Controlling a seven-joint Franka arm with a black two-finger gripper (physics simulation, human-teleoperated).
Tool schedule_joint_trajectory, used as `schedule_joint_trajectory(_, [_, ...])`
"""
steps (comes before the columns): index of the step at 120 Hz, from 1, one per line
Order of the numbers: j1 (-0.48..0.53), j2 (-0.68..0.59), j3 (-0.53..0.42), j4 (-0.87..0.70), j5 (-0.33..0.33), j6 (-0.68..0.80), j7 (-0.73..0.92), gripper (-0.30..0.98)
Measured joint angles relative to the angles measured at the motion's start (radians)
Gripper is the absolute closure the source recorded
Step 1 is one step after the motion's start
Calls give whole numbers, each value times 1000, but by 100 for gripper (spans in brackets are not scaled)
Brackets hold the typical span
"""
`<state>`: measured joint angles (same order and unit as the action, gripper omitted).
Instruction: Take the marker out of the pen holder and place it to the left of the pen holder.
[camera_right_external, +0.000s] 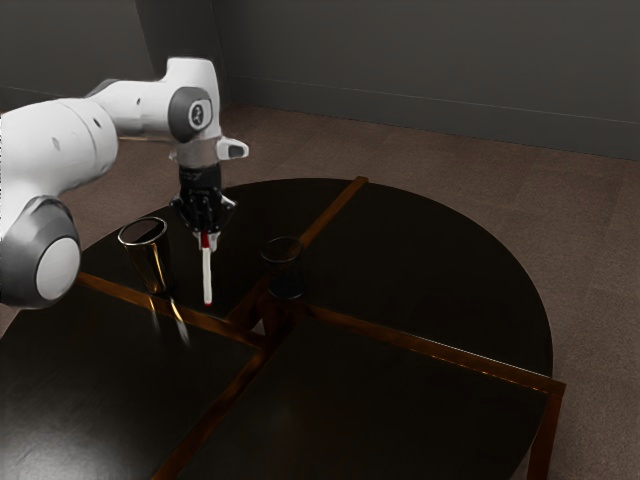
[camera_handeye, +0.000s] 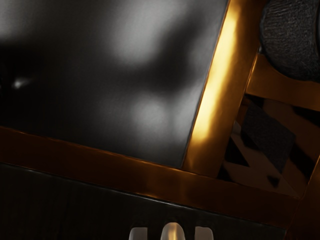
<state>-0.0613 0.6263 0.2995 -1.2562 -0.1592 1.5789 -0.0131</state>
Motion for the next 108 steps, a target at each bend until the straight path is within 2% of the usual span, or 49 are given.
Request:
schedule_joint_trajectory(21, [7, 20, 7, 8, -11, -103, 17, 76])
schedule_joint_trajectory(37, [19, 135, 10, 227, -28, -125, 30, 76])
schedule_joint_trajectory(56, [31, 163, 15, 249, -55, -134, 43, 40])
schedule_joint_trajectory(69, [32, 160, 16, 249, -61, -140, 49, 24])
schedule_joint_trajectory(77, [24, 58, -18, 249, -34, -155, 53, 18])
schedule_joint_trajectory(94, [16, -380, -247, 130, 114, -244, 61, 9])
schedule_joint_trajectory(108, [11, -481, -330, 109, 182, -306, 66, 5])
